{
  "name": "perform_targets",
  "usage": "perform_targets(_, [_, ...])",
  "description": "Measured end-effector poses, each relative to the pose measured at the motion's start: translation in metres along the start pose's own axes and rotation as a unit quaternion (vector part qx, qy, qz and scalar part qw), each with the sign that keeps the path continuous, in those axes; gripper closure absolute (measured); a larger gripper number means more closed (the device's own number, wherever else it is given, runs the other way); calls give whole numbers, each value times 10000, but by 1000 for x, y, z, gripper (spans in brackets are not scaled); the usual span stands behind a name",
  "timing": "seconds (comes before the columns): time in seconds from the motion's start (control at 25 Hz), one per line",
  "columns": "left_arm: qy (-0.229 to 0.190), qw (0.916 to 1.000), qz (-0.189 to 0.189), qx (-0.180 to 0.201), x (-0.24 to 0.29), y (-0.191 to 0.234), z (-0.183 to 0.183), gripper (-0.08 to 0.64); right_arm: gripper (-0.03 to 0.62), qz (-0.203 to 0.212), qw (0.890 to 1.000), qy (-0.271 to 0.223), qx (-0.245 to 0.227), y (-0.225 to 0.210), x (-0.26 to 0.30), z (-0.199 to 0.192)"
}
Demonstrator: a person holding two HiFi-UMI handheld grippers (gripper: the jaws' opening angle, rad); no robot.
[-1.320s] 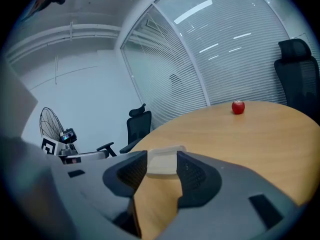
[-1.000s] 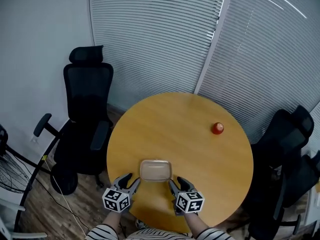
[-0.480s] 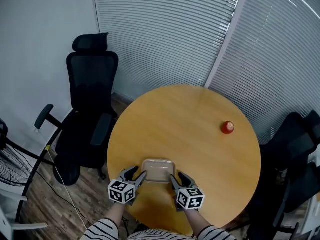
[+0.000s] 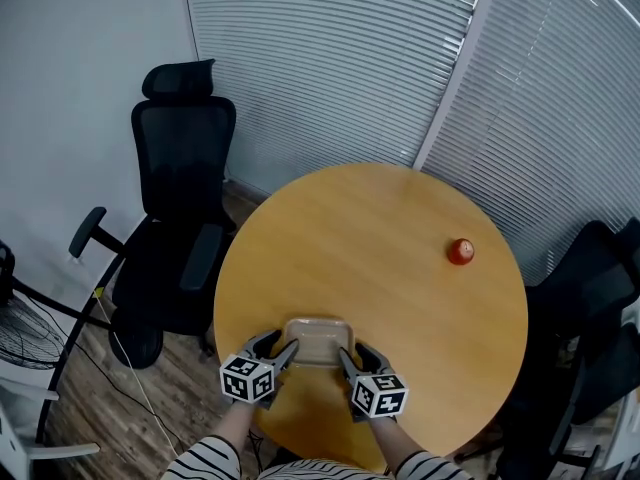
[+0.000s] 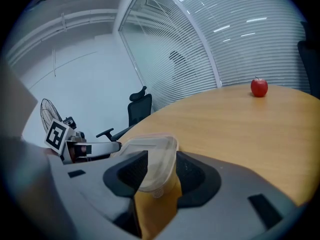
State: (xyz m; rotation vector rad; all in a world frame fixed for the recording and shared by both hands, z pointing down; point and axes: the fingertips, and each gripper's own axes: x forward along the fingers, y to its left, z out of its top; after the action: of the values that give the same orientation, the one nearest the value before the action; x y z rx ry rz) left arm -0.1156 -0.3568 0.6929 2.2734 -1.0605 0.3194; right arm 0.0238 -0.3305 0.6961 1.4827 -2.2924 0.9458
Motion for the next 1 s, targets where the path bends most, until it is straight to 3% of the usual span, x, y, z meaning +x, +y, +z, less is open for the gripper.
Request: perform_targets(1.0, [-92, 9999, 38, 33, -8, -16, 4, 380, 414, -122, 9997, -75, 209, 4, -11, 0])
